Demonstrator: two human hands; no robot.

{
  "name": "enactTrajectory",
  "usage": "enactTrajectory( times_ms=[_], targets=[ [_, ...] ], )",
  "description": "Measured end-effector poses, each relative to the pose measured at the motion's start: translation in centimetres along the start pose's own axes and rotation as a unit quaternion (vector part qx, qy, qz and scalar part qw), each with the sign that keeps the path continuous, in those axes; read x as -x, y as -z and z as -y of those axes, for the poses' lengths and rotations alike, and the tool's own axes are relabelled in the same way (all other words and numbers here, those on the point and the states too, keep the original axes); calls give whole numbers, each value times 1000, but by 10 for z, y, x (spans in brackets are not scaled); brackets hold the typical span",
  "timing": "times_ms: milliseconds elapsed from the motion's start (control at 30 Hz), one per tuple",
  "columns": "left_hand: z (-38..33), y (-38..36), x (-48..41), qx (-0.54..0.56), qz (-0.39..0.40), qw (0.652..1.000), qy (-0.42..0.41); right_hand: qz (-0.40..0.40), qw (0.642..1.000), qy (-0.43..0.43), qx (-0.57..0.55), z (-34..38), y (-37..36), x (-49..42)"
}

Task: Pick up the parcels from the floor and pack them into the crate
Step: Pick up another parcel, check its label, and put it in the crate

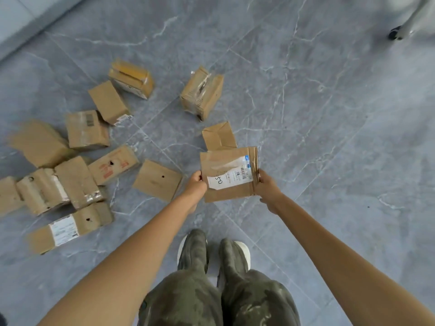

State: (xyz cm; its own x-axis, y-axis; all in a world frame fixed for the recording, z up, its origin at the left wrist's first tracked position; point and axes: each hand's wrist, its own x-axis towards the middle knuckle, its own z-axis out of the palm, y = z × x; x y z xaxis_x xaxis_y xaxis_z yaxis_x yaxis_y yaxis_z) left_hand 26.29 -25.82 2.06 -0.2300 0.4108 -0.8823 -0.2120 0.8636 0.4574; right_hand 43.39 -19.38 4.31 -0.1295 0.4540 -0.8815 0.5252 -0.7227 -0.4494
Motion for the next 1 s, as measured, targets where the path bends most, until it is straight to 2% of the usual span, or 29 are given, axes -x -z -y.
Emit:
enactTrajectory(
  times_ms=[100,267,433,600,733,867,1000],
  targets=[
    [-52,27,94,14,-58,996,-72,-13,999,30,12,46,17,85],
    [-164,71,260,69,-132,970,-191,-26,990,136,-14,157,36,255],
    [-273,118,421,150,-173,920,-319,-34,966,252,-46,280,50,414],
    [-334,141,563,232,-222,860,-397,-40,931,359,-54,370,45,546],
    [-357,174,652,293,-201,808,-470,-38,883,466,-48,411,38,622],
    [-349,208,716,300,-115,791,-521,-27,820,571,-22,425,15,684],
    [-328,240,761,319,-101,777,-533,5,775,630,-39,427,-17,729]
  ],
)
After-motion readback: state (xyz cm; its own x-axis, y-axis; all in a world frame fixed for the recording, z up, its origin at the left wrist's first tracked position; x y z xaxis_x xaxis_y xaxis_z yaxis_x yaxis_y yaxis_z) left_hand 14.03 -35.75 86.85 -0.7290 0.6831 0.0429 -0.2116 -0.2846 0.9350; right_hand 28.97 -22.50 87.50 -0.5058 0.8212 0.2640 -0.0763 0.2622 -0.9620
